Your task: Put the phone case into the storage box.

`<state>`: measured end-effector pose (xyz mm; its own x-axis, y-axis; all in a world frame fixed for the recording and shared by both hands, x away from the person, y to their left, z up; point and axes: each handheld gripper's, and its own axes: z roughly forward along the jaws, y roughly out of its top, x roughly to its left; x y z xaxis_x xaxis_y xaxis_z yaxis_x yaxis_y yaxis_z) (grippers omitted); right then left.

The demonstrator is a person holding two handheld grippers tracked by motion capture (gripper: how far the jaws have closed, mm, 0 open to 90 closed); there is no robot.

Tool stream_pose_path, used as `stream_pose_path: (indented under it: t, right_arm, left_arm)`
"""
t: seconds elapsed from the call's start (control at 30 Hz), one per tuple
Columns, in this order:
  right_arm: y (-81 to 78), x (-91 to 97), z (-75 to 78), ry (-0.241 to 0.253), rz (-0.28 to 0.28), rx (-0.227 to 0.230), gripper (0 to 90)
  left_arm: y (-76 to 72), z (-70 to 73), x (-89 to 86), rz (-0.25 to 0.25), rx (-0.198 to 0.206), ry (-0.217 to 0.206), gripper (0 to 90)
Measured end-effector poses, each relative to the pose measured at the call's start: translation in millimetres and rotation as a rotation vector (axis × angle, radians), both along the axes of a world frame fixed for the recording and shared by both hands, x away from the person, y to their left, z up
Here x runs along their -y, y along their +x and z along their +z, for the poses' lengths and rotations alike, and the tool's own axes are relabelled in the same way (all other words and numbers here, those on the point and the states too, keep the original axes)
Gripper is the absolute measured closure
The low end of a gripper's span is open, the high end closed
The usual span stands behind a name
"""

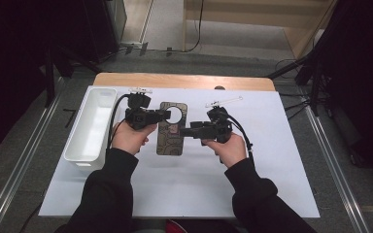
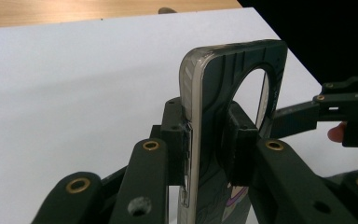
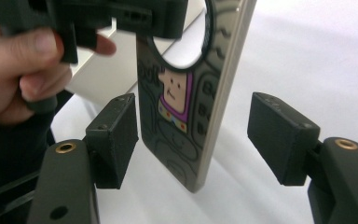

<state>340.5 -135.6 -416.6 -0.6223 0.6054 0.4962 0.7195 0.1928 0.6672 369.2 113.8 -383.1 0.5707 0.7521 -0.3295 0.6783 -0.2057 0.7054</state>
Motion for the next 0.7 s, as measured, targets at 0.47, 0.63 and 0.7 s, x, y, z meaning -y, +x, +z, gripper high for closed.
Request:
stream_pose_path:
  t: [0.47,0.63,0.7]
  right_arm:
    - [-10.4,12.8,-9.6,-0.026,0.07,0.082,27.8]
    - [-14.9,15.7,-14.7,-0.039,0.087,0.106,24.9]
    - [-17.1,16.6,-17.7,-0.048,0.094,0.108,23.7]
  left_arm:
    - [-3.6,-1.8,-9.3,-0.027,-0.005,-0.01,73.6]
    - [-3.5,-5.5,-13.2,-0.028,0.002,-0.007,73.7]
    - [-3.6,-6.5,-15.5,-0.027,0.002,-0.011,73.6]
